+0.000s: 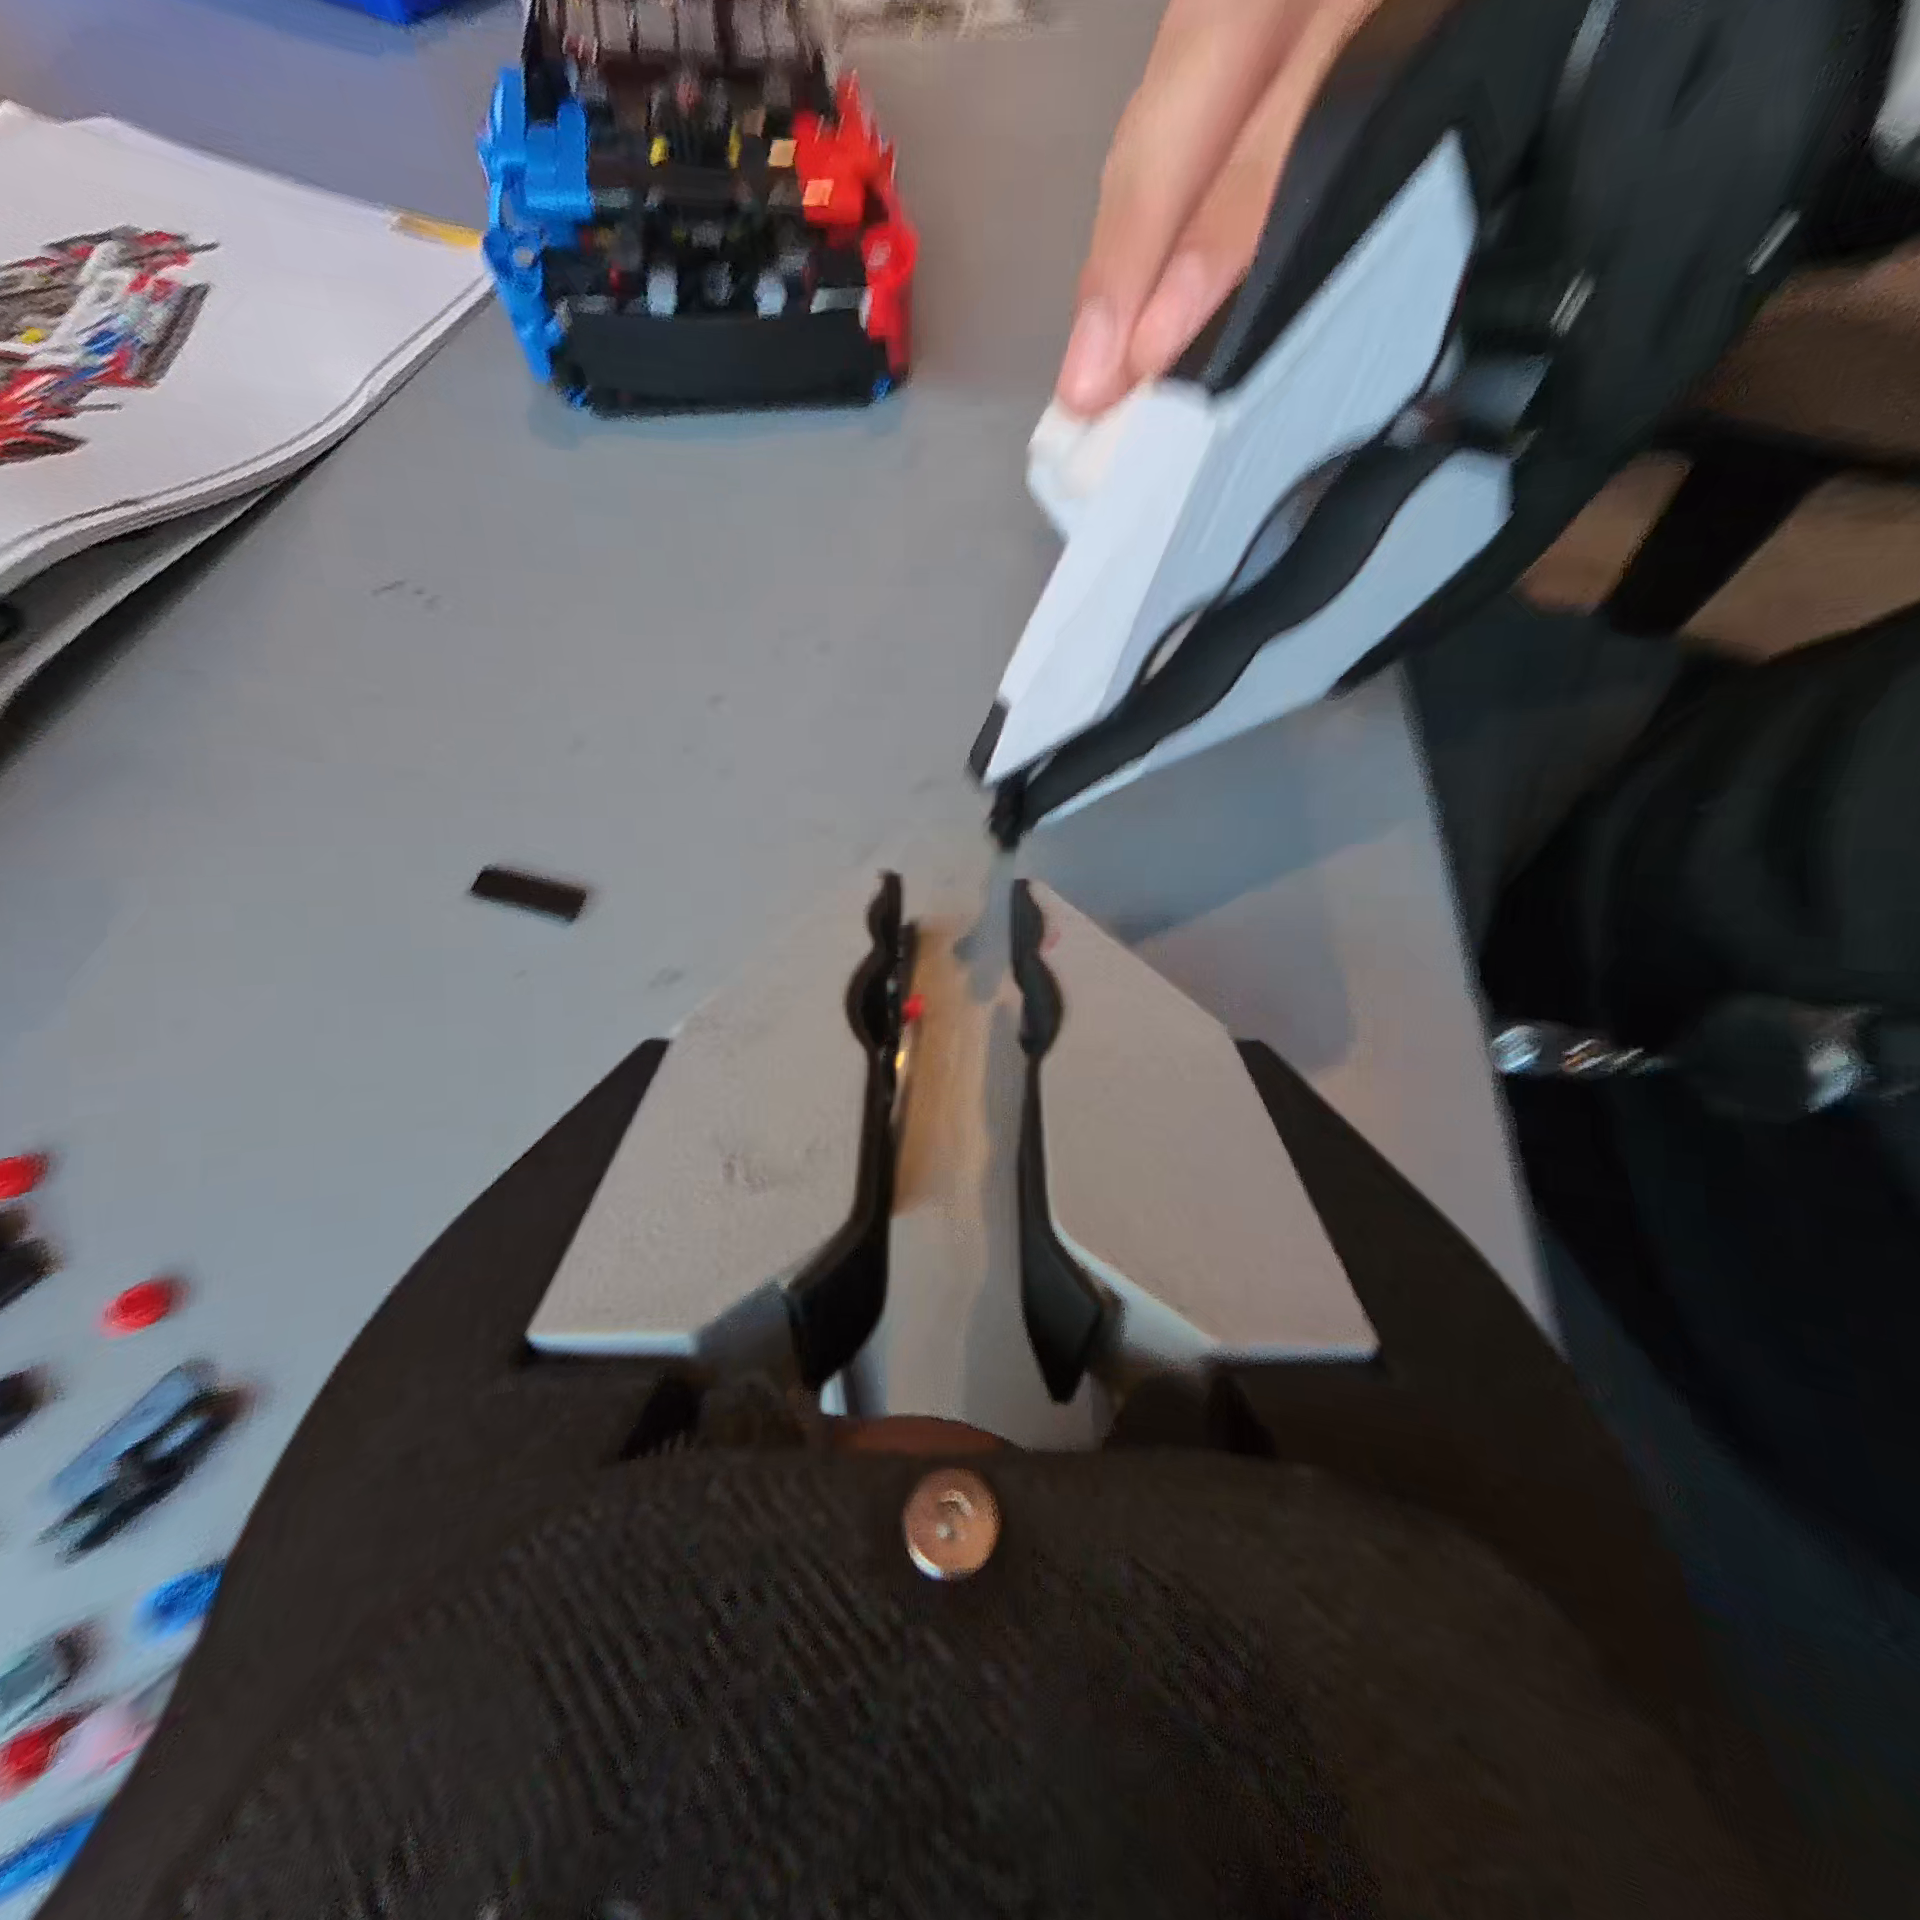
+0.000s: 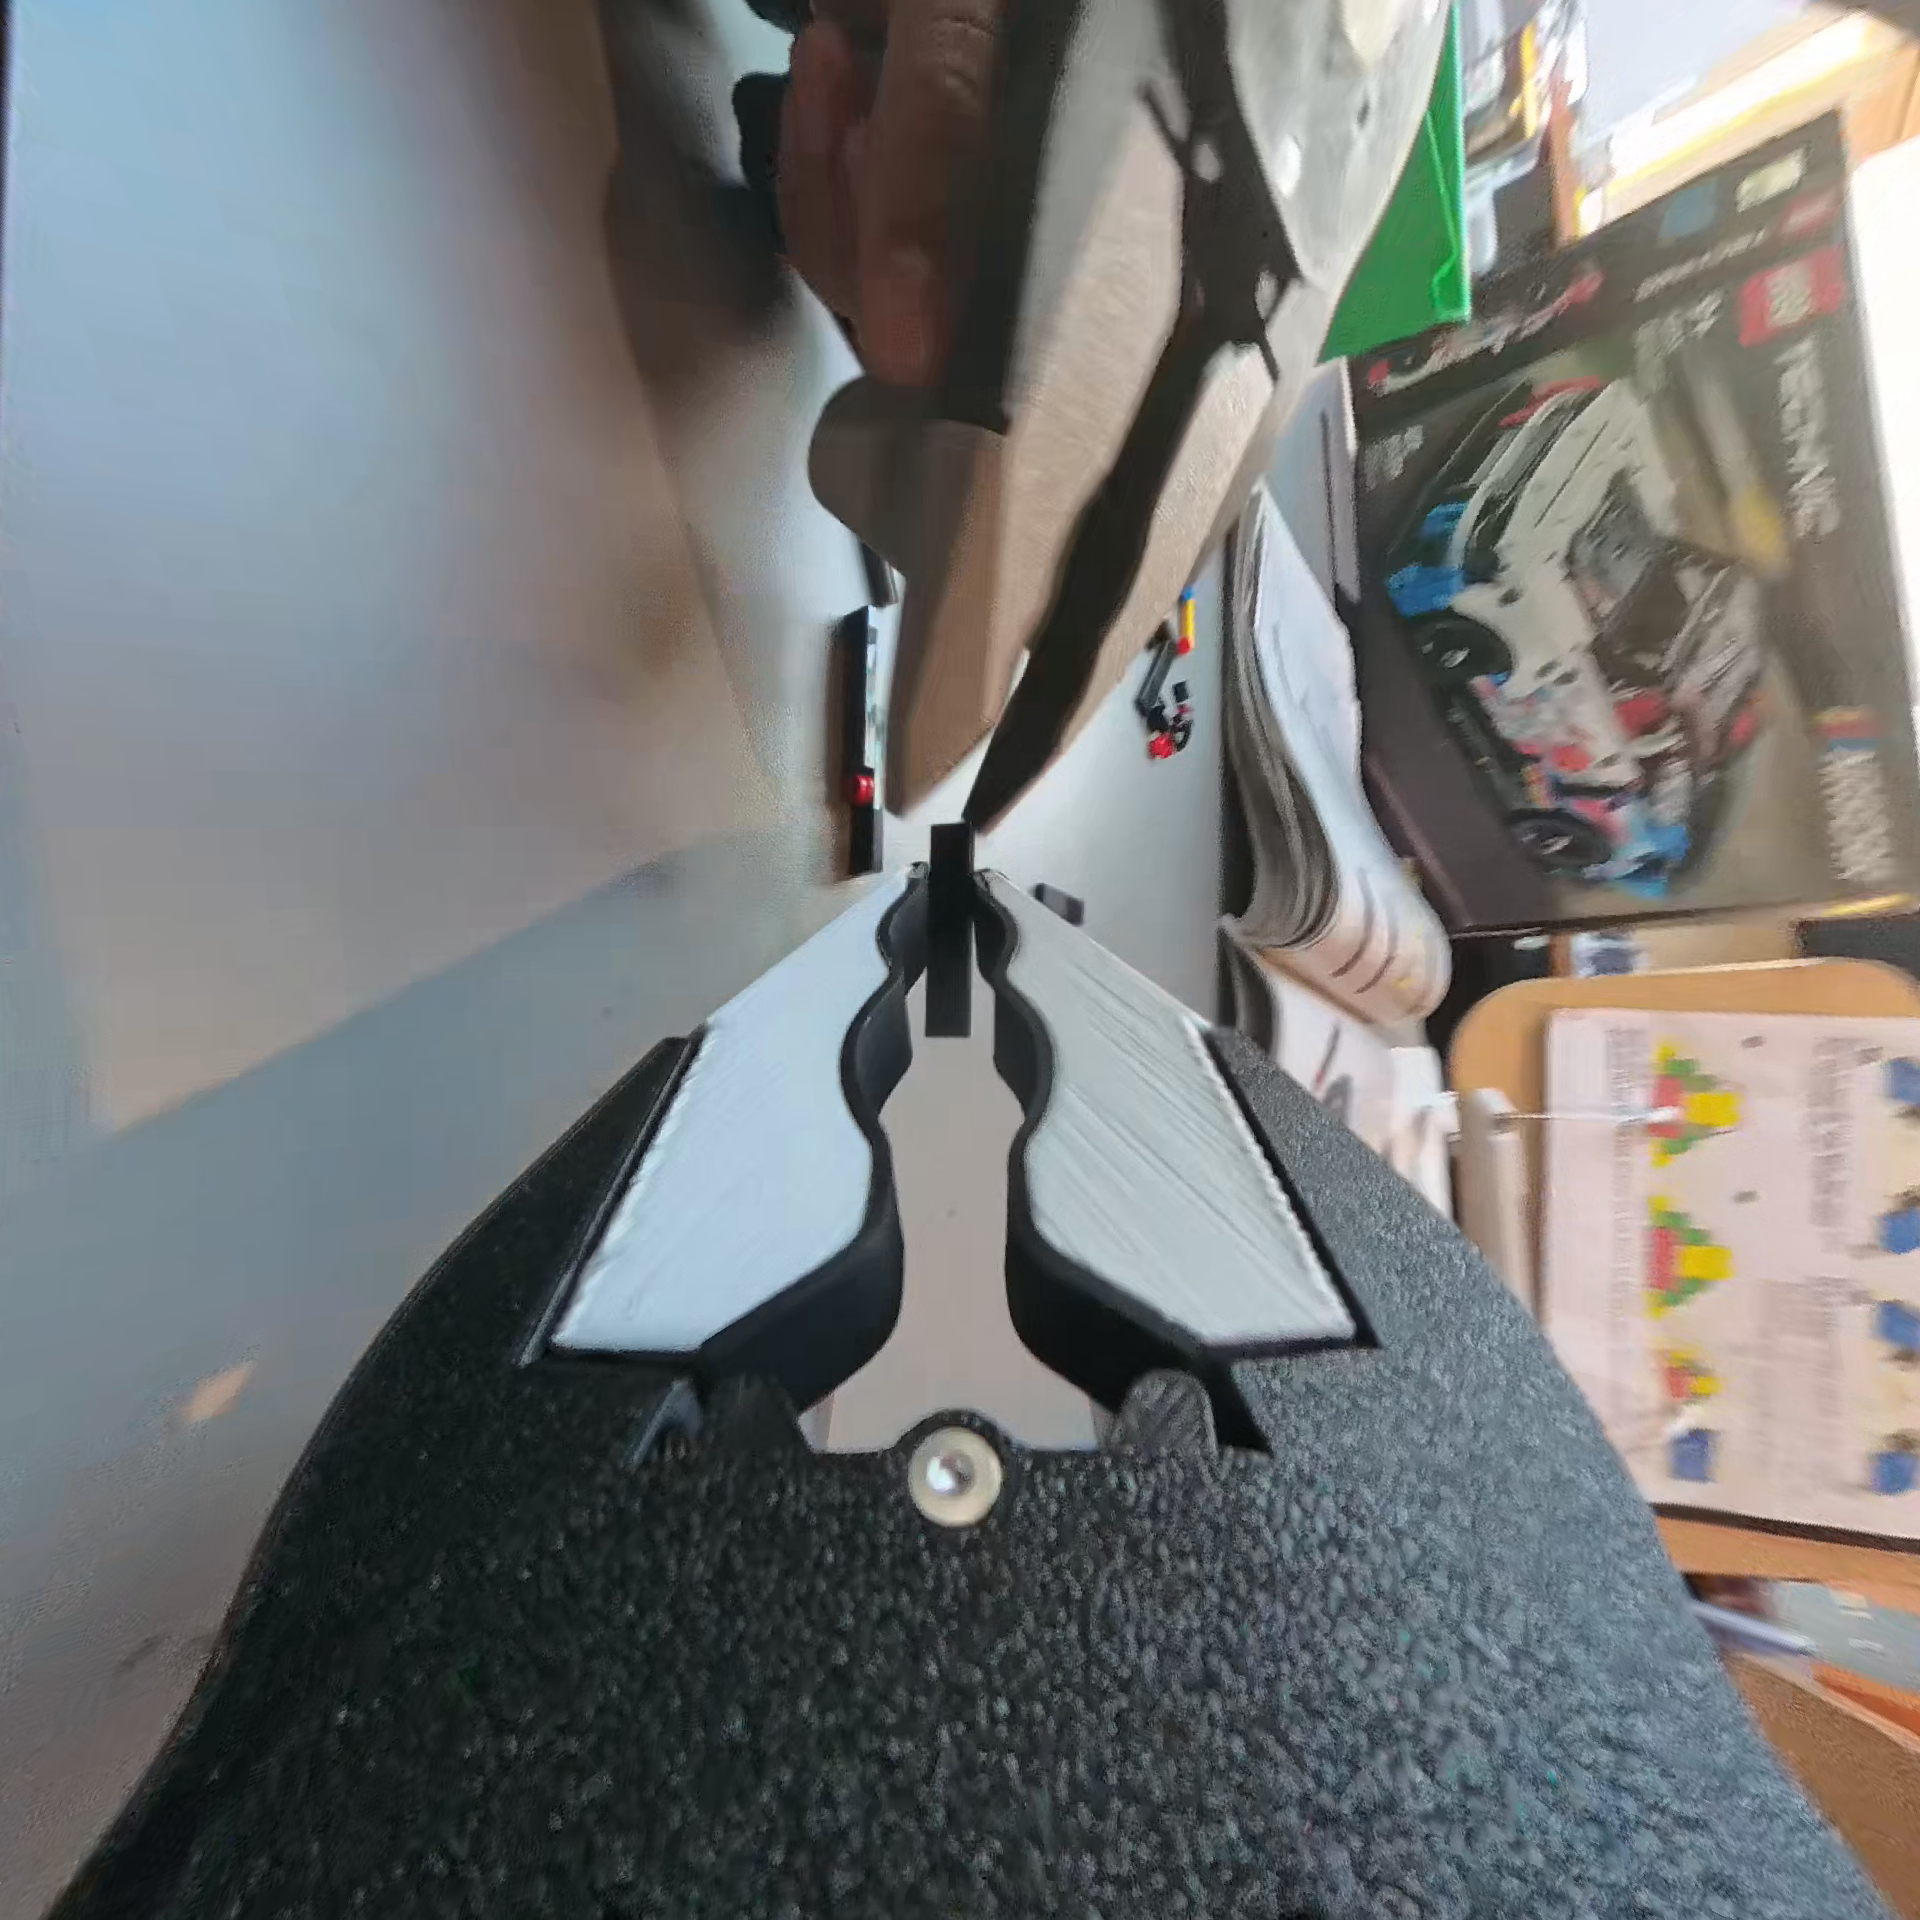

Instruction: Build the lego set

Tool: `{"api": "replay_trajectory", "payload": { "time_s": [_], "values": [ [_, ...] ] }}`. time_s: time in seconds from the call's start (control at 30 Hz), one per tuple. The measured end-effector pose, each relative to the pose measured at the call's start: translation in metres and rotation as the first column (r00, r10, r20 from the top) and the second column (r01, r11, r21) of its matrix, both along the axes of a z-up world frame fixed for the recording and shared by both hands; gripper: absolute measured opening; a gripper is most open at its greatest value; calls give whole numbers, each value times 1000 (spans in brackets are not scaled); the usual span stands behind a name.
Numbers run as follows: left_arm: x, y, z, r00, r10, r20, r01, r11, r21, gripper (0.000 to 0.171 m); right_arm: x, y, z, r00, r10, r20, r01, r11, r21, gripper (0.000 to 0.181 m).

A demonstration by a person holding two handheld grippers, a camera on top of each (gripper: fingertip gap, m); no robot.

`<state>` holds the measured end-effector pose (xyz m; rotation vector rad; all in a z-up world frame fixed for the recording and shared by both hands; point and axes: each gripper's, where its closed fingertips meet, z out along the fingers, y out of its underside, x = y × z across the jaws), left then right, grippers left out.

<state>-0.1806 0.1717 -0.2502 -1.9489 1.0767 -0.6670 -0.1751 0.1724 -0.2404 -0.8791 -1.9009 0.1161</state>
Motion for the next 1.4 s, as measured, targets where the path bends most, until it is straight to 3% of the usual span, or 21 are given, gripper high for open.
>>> {"api": "replay_trajectory", "payload": {
  "time_s": [0.07,0.13,0.17,0.27,0.5,0.63,0.73,0.77,0.83,0.93,1.03,1.1,1.2,1.4],
  "values": [
    [-25,10,-12,974,50,-221,-20,990,137,32,3,4,-4,999,-42,13,43,992,-119,7],
    [-42,12,-19,936,67,-345,10,976,217,30,6,5,-12,996,-73,52,84,963,-257,7],
    [-45,10,-20,938,67,-340,5,978,208,25,8,5,-15,994,-83,72,102,941,-323,7],
    [-43,-1,-18,964,22,-266,-1,997,81,34,9,9,-18,992,-91,82,117,902,-415,7],
    [-35,-8,-8,979,68,-193,-84,993,-77,33,22,19,-13,993,-108,45,117,904,-412,7],
    [-34,-9,-34,939,137,-317,-185,975,-125,33,26,20,-12,995,-99,25,101,914,-392,7],
    [-29,-13,-34,931,137,-338,-195,970,-143,7,29,12,-16,998,-53,35,63,906,-418,7],
    [-27,-16,-34,931,122,-343,-189,967,-169,5,31,8,-19,998,-23,50,42,902,-429,7],
    [-21,-23,-33,943,92,-319,-185,943,-275,5,35,1,-21,998,36,52,-9,895,-446,7],
    [2,-44,-30,985,22,-174,-112,843,-527,5,34,-21,-9,986,166,-24,-156,861,-485,7],
    [16,-51,-30,995,9,-101,-71,771,-632,5,31,-29,-8,972,232,-29,-223,880,-420,7],
    [21,-55,-29,998,6,-70,-51,738,-673,5,25,-24,-15,977,215,11,-195,905,-377,7],
    [25,-56,-29,999,11,-44,-38,717,-696,5,23,-37,-27,960,269,82,-208,875,-438,7],
    [17,-57,-29,995,-7,-103,-61,767,-639,7,15,-37,-36,961,245,130,-149,851,-503,7]
  ]
}}
